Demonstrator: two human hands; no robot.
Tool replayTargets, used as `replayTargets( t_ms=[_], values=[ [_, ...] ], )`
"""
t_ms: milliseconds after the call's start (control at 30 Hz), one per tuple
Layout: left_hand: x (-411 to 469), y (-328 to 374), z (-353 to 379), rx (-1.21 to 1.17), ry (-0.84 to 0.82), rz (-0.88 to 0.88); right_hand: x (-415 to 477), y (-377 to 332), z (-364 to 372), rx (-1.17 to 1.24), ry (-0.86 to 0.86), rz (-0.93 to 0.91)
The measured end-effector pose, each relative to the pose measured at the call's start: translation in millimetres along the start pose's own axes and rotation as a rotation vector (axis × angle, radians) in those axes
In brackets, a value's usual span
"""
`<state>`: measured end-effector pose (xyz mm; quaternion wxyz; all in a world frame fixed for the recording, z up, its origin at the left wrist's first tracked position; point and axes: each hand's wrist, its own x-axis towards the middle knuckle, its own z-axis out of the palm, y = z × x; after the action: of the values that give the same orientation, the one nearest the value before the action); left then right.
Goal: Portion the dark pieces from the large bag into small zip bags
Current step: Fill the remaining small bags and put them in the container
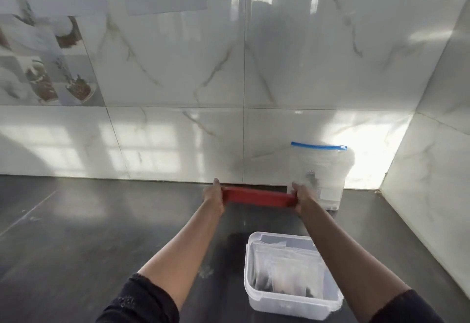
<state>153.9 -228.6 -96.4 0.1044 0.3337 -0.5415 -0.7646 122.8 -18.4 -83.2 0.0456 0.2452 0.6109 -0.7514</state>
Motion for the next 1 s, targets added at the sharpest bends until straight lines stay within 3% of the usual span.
replayTargets(
  t_ms=[167,300,400,567,700,1000],
  values=[
    [-52.0,10.0,-3.3,0.219,-0.187,-0.047,-37.4,-9.6,-33.9,-0.266,0.067,-0.139],
    [-76.7,-4.9,-7.3,0.423,-0.308,-0.099,-56.8,0.3,-56.6,-0.435,0.016,-0.191],
    [-94.0,-15.7,-4.0,0.542,-0.266,-0.027,-71.9,11.1,-67.8,-0.536,0.027,-0.235],
    [-114.4,-37.6,-2.1,0.888,-0.121,0.173,-97.5,26.9,-84.9,-0.944,0.080,-0.495],
    [-128.7,-55.1,0.6,1.091,-0.100,0.270,-103.5,45.7,-95.0,-1.033,0.162,-0.470],
    [-141.3,-71.7,0.3,1.063,-0.076,0.375,-96.9,63.0,-105.9,-1.096,0.152,-0.444]
  ],
)
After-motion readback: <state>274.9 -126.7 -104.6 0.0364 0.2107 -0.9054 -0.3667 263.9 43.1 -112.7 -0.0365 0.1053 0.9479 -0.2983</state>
